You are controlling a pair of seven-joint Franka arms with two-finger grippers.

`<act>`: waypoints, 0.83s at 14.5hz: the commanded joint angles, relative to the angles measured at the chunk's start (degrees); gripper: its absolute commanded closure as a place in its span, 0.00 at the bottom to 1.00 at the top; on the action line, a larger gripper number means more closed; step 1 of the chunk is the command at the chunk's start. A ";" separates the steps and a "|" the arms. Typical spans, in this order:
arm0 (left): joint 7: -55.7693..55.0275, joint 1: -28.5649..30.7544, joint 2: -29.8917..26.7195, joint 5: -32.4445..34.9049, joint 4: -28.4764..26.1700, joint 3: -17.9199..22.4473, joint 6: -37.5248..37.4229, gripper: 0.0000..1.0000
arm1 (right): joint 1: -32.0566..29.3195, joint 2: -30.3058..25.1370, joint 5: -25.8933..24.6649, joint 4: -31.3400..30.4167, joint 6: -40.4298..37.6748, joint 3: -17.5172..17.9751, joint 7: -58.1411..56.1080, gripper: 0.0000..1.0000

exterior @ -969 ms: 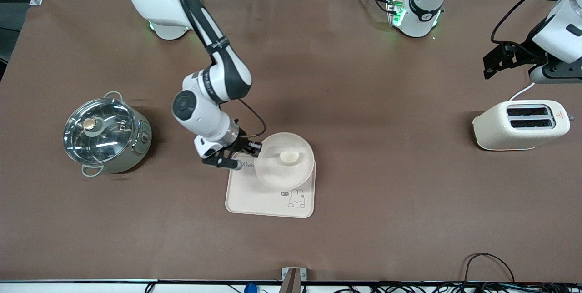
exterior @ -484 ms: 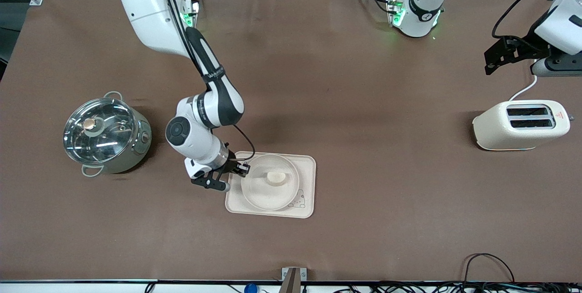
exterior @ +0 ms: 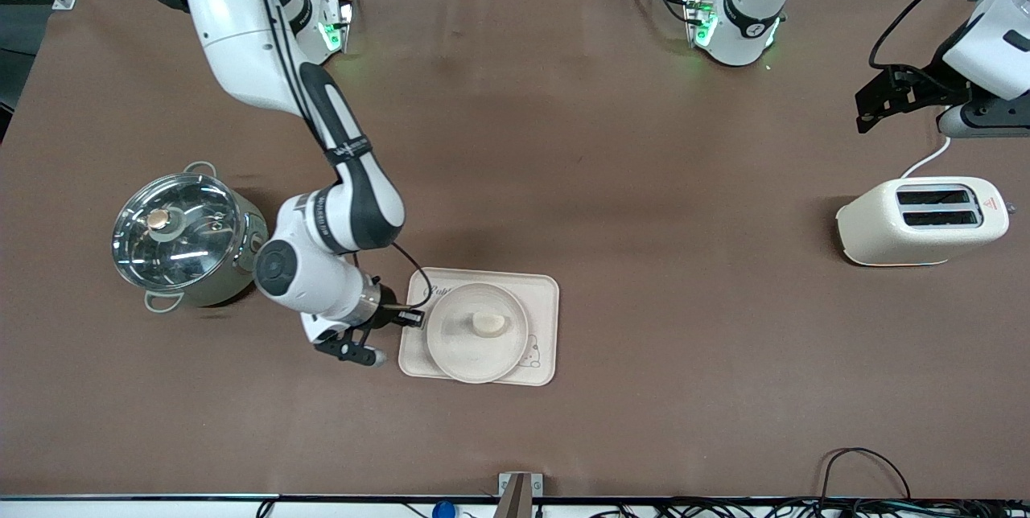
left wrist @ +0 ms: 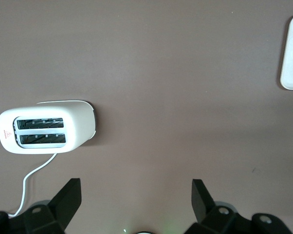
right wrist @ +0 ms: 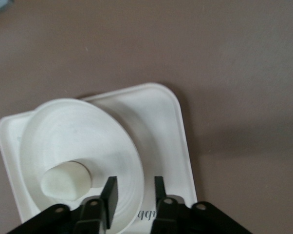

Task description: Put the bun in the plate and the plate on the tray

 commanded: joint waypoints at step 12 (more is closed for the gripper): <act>0.04 -0.37 -0.34 -0.43 -2.23 -0.20 0.28 0.00 | -3.42 -23.96 -15.29 -3.90 -26.77 -18.23 -18.66 0.00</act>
